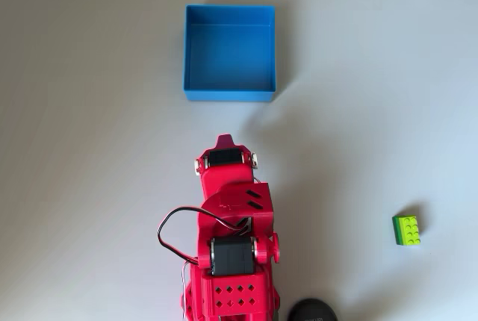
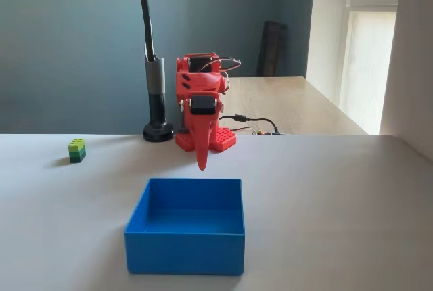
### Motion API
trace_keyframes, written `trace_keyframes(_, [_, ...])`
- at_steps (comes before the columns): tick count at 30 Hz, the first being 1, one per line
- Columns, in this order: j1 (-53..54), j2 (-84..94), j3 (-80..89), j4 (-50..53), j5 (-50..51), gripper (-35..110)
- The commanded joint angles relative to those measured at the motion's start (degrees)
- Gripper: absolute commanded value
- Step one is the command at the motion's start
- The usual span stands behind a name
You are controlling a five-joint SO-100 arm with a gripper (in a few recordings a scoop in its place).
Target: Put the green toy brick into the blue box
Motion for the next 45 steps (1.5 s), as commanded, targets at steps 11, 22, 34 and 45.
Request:
trace_keyframes(11, [-1.14,1.23,0.79,1.23,-0.44,0])
trace_keyframes(22, [-1.14,1.23,0.79,1.23,-0.44,0])
trace_keyframes(34, [-2.46,1.23,0.79,1.23,-2.20,0])
trace_keyframes(45, [-3.16,0.97,-0.79,-3.16,-2.46,0])
